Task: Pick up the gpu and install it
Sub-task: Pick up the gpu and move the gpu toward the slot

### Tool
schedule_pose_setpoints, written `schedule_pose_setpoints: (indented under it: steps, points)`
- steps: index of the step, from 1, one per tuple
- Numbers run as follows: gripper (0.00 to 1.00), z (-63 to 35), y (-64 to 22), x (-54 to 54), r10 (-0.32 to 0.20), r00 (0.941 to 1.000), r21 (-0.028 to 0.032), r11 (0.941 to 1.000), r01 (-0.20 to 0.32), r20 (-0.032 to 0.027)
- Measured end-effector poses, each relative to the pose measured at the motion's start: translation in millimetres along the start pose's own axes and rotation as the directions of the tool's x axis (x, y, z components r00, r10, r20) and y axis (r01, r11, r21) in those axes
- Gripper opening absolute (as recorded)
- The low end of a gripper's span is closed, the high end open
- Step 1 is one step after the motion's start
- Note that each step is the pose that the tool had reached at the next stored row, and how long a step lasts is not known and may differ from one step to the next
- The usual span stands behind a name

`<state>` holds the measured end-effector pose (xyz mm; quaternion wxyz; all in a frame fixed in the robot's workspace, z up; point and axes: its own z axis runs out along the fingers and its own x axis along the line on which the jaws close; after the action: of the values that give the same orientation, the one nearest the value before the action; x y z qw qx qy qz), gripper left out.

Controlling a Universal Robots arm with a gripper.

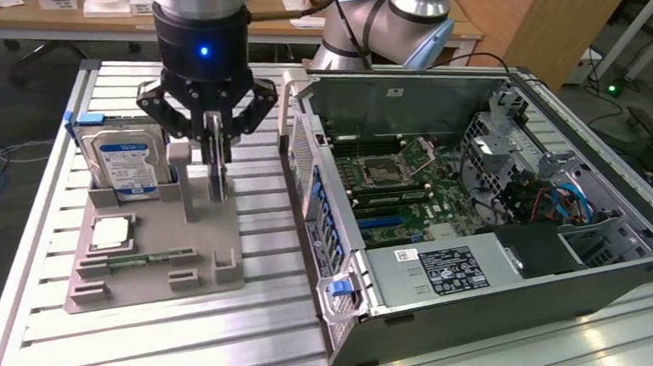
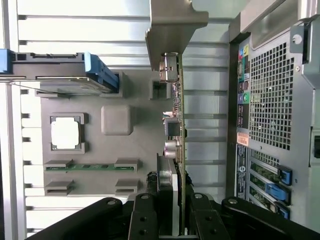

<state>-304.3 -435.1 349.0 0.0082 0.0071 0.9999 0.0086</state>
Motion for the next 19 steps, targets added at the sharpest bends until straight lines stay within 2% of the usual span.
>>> schedule_pose_setpoints:
  steps: [15,19]
  points:
    - [0.28,-61.1,1.1,-1.0,0.000,1.0000,-0.0002,1.0000,0.000,-0.0001]
    - [0.28,-63.7,1.1,-1.0,0.000,1.0000,-0.0008,1.0000,0.000,0.0001]
